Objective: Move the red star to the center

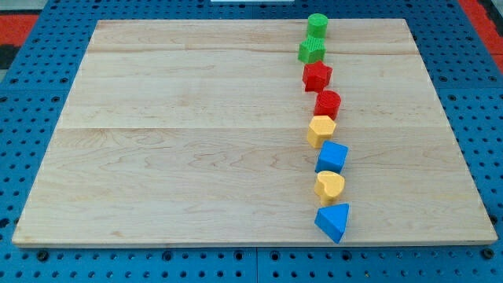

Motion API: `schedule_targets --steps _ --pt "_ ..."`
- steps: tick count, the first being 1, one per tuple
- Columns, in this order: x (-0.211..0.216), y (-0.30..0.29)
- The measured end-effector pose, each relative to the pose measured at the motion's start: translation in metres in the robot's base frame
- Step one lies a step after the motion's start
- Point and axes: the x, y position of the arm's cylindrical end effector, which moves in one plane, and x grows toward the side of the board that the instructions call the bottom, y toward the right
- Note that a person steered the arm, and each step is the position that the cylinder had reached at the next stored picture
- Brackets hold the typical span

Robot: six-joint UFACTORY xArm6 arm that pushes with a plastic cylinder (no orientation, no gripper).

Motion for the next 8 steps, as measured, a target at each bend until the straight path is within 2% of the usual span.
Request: schedule_targets --steps 2,4,5,6,7,8 --pt "-0.094 -0.014" --pt "-0.146 -0.119" --pt "-0.178 -0.152" --pt "-0.204 -0.134" --pt "-0.231 -0.159" --pt "-0.238 -0.165"
